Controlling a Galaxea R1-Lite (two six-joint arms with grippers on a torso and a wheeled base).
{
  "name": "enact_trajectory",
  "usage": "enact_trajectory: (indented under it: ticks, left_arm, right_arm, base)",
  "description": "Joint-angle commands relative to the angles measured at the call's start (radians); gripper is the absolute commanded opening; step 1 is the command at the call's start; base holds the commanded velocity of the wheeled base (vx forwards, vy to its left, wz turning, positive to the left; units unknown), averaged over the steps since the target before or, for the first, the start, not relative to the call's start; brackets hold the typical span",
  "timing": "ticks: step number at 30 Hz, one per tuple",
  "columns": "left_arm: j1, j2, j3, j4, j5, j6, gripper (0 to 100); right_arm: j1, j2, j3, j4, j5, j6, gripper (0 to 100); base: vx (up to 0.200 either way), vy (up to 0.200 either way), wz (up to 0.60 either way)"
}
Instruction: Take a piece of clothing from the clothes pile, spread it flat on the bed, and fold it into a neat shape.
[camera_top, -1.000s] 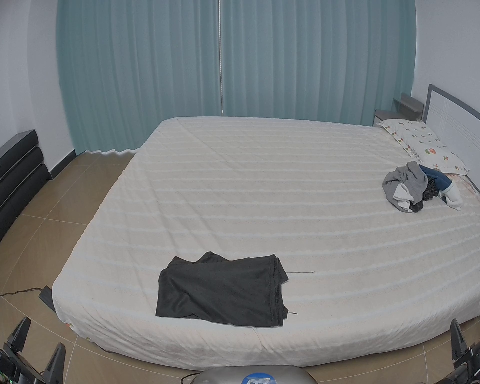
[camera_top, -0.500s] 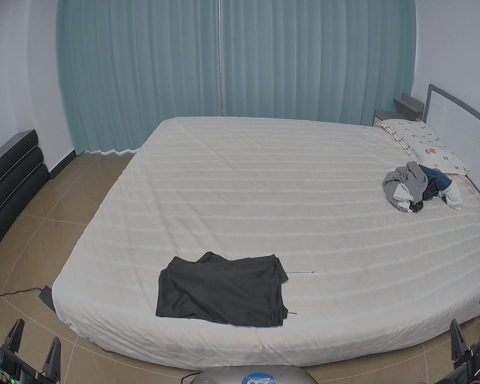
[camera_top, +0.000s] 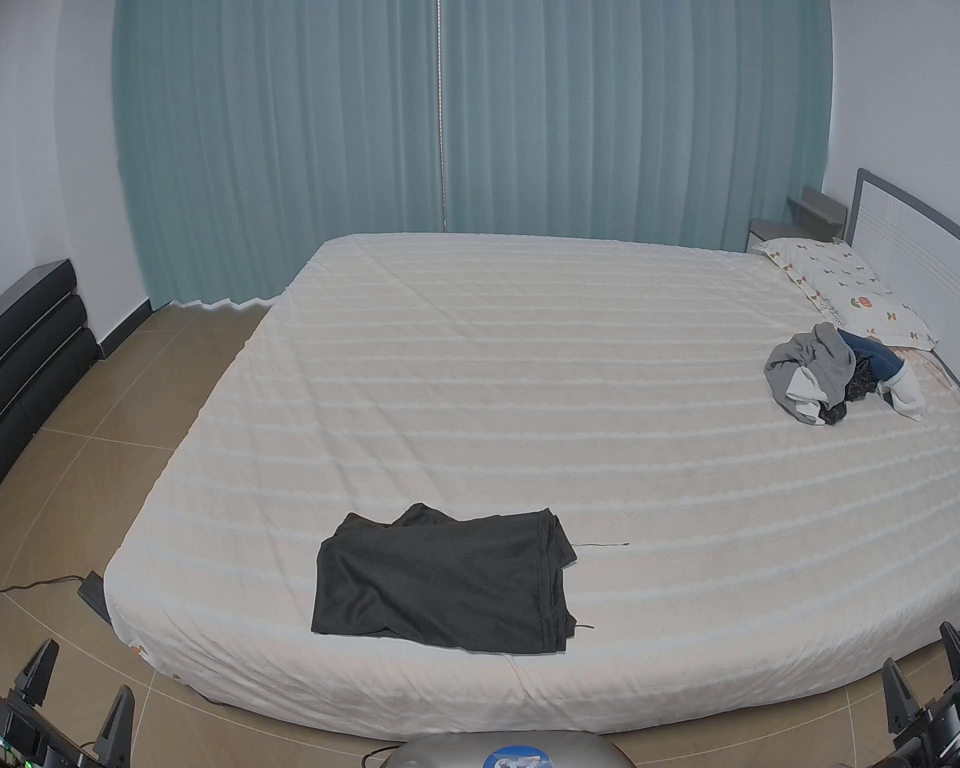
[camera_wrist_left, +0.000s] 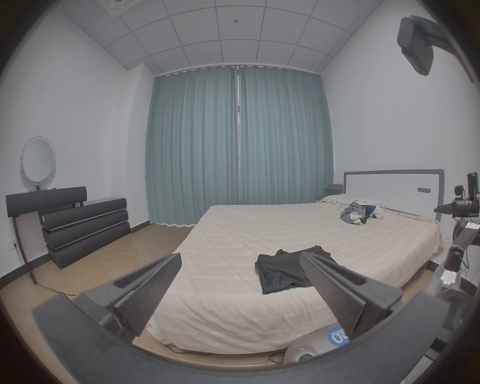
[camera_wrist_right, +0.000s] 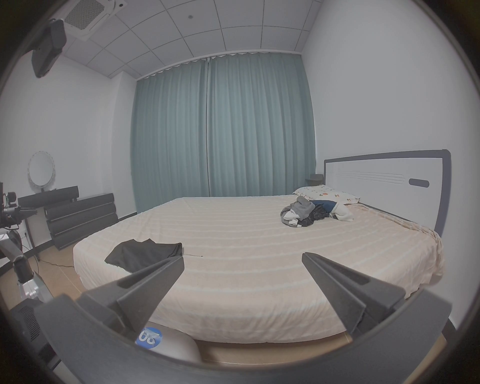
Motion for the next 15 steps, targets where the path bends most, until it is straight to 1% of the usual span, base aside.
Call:
enact_trajectory:
  ticks: [1, 15]
  left_arm:
    - [-0.001, -0.002, 0.017, -0.001, 0.000, -0.017, 100]
    - [0.000, -0.002, 0.017, -0.001, 0.001, -0.014, 100]
  right_arm:
    - [0.002, -0.012, 0.002, -0.008, 0.003, 0.002, 100]
    - [0.002, -0.011, 0.003, -0.008, 0.005, 0.002, 100]
  base:
    - [0.000, 0.000, 0.00]
    - [0.000, 0.000, 0.00]
